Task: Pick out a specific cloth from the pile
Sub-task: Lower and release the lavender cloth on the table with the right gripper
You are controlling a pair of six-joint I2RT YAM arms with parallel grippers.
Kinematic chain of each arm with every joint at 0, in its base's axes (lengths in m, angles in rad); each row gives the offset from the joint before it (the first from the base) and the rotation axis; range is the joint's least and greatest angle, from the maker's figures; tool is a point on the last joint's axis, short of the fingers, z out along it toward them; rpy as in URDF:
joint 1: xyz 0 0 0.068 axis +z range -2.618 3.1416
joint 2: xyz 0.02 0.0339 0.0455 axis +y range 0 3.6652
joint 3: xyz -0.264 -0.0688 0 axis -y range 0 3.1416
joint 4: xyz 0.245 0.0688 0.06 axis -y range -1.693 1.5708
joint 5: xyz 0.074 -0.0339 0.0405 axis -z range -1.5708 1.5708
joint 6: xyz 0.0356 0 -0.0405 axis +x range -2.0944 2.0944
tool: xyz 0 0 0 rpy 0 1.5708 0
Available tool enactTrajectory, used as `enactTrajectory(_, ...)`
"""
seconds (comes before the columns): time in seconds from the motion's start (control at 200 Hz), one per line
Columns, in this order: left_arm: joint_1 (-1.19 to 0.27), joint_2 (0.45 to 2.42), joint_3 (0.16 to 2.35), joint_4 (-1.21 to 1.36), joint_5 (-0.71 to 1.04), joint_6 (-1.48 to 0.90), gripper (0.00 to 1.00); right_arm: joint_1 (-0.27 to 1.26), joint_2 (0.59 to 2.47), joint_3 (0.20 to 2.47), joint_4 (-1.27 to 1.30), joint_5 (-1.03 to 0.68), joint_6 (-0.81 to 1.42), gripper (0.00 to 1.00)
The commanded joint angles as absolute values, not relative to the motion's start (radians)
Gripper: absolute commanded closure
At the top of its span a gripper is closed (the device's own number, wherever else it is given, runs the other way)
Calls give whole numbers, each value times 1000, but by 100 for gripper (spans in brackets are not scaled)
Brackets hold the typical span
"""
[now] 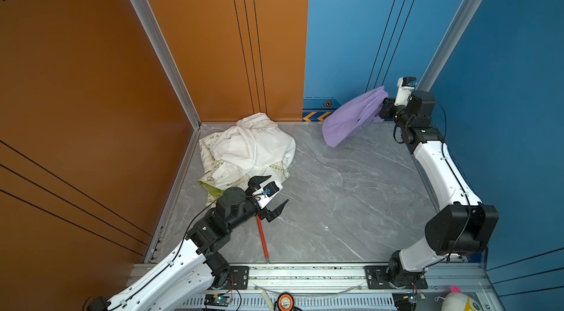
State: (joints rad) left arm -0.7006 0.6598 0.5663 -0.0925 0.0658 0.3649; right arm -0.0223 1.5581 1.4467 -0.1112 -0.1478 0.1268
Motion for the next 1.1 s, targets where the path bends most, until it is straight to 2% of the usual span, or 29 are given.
enactTrajectory(0.0, -695, 647, 552, -72, 59, 336, 2, -25, 1467, 1260, -86, -90, 74, 100)
enactTrajectory(0.23, -698, 641, 557, -71, 61, 327, 2, -25, 1337, 1018, -151, -50, 74, 100)
enactTrajectory(0.586, -699, 624, 562, -70, 26, 314, 2, -26, 1293, 1000, -370, 51, 2, 100)
enactTrajectory(0.896, -693, 604, 555, -80, -86, 289, 2, -26, 1158, 903, -449, 98, 0, 92)
enactTrajectory(0.981, -688, 611, 558, -90, -126, 279, 2, -26, 1126, 872, -465, 123, 5, 84)
enactTrajectory(1.096, -674, 627, 567, -105, -176, 257, 2, -28, 1079, 846, -475, 122, 11, 55)
